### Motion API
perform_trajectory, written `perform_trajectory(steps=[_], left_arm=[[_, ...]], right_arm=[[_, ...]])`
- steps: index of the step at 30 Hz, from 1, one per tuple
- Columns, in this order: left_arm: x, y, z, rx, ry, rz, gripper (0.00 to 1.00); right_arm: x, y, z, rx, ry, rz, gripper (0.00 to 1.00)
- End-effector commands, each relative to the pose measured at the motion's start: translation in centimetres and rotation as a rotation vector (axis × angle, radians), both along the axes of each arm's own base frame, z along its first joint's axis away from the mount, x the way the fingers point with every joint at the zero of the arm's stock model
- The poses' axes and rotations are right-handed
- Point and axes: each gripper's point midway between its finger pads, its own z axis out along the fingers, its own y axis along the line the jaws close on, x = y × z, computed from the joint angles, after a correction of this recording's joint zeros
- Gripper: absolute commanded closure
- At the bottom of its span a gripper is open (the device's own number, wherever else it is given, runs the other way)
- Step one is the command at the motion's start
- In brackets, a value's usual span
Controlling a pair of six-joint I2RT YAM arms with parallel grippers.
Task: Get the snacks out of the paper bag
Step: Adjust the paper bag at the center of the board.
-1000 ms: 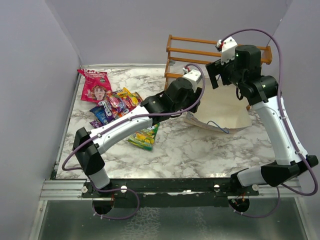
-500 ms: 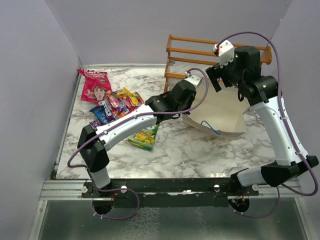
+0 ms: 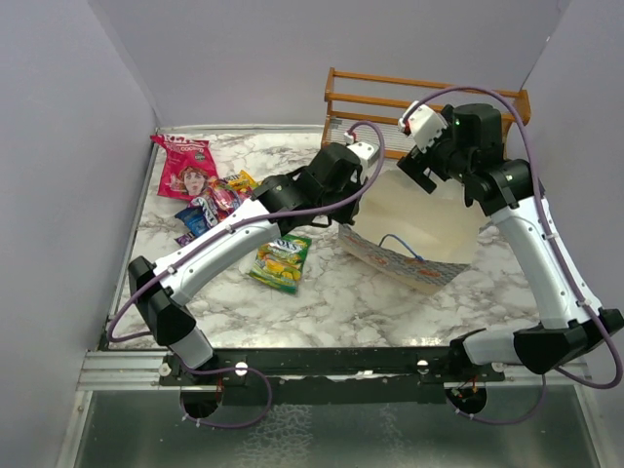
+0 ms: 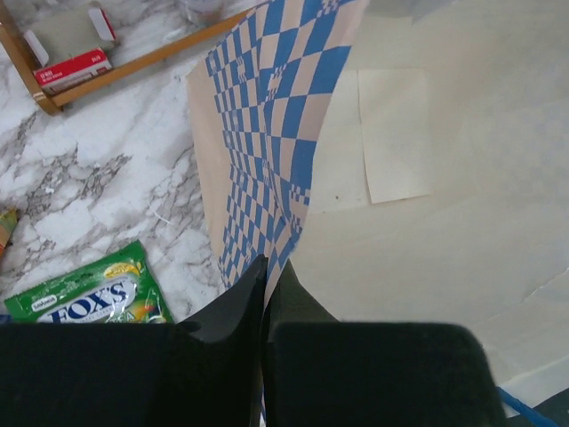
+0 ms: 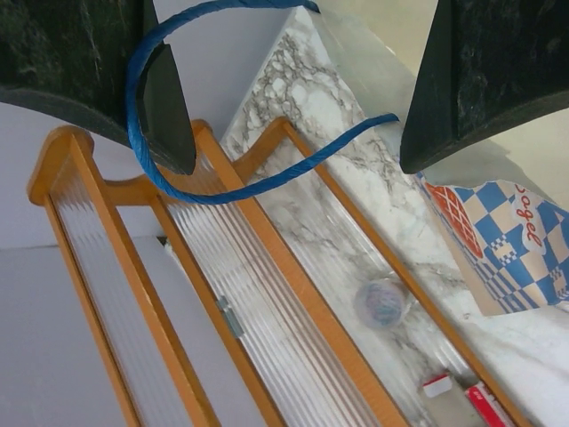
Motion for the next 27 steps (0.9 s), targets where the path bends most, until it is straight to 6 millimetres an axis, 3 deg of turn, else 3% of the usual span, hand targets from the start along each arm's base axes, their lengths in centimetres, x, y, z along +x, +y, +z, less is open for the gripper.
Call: perform_trajectory(steps=[1, 5, 8, 14, 18, 23, 27], left_arm=[[-1.8, 0.5, 1.3, -0.032, 0.035, -0.061, 1.0], [-2.3, 0.4, 0.7, -0.045, 0.061, -0.076, 1.0], [-2.3, 0.6, 0.4, -0.048, 0.061, -0.071, 1.0], [-1.6, 1.4, 0.4, -0.062, 0.052, -0.033, 1.0], [-1.0, 2.1, 0.5, -0.061, 0.041, -0.009, 1.0], [-1.1, 2.4, 0.3, -0.055, 0.047, -0.011, 1.0], [-1.5, 2.3, 0.2, -0.043, 0.065, -0.033, 1.0]], right_arm=[[-0.1, 3.1, 1.6, 0.07, -0.048, 0.169, 0.01], [-0.9, 5.5, 3.4, 0.169, -0.073, 0.28, 0.01], [-1.0, 6.2, 4.8, 0.283, -0.08, 0.255, 0.01], [-3.2, 8.0, 3.6, 0.52, 0.04, 0.225, 0.01], [-2.2, 6.1, 2.8, 0.599, 0.037, 0.025, 0.01], [0.3, 1.8, 2.8, 0.729, 0.001, -0.416, 0.01], [1.2, 1.8, 2.8, 0.644, 0.009, -0.393, 0.01]])
